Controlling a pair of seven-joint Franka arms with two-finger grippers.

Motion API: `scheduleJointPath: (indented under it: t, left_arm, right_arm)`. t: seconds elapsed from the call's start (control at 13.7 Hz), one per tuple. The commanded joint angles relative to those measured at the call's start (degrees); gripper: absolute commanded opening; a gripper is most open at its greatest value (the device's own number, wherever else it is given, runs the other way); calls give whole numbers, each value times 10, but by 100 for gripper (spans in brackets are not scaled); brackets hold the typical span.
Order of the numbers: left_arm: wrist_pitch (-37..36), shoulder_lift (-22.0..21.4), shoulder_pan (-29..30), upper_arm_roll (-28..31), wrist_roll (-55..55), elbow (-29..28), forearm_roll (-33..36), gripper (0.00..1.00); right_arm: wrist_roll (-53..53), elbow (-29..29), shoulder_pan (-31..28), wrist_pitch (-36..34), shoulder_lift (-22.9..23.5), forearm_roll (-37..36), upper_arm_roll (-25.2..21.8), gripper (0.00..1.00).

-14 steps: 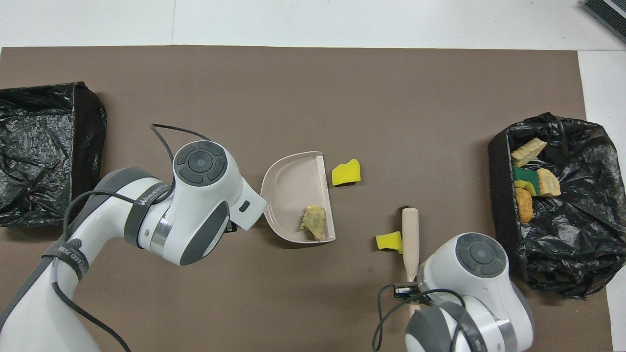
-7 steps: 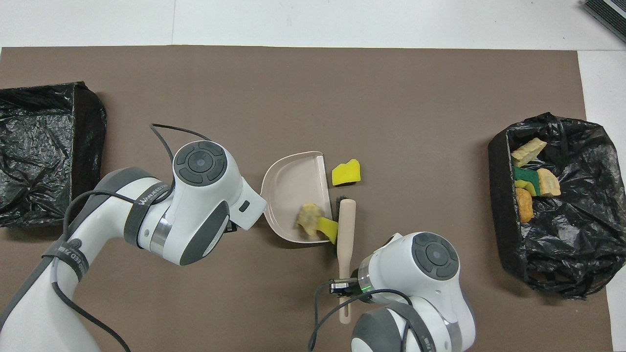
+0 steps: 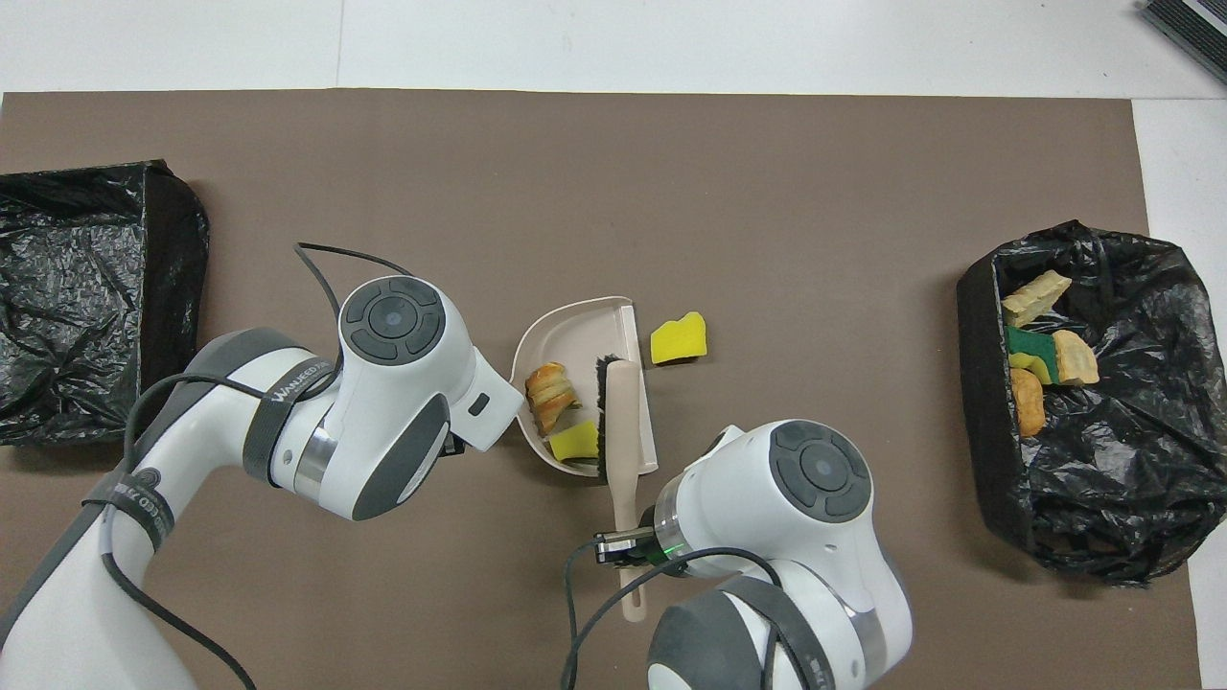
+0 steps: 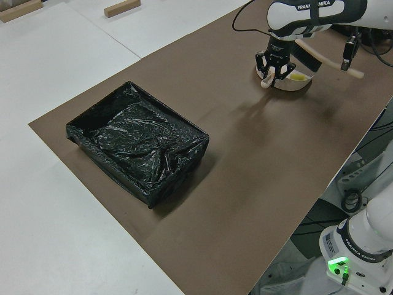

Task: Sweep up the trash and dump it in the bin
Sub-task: 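Brush the last bread and sponge pieces into the dustpan with the right gripper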

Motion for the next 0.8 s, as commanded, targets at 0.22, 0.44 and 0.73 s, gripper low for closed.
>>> scheduleJointPath:
  t: [0.22,0.44,0.73]
  left_arm:
    - [17,-18,6,-1,2,-24,8,0]
    - [17,-18,6,-1,2,-24,8,0]
    - [17,-18,6,-1,2,-24,8,0]
  right_arm:
    - [-181,91,-69,-91,45,-242,1,0]
    - [-292,125,-147,-92,83,-324,1,0]
    - [-300,147,-156,-73,152,-413,1,0]
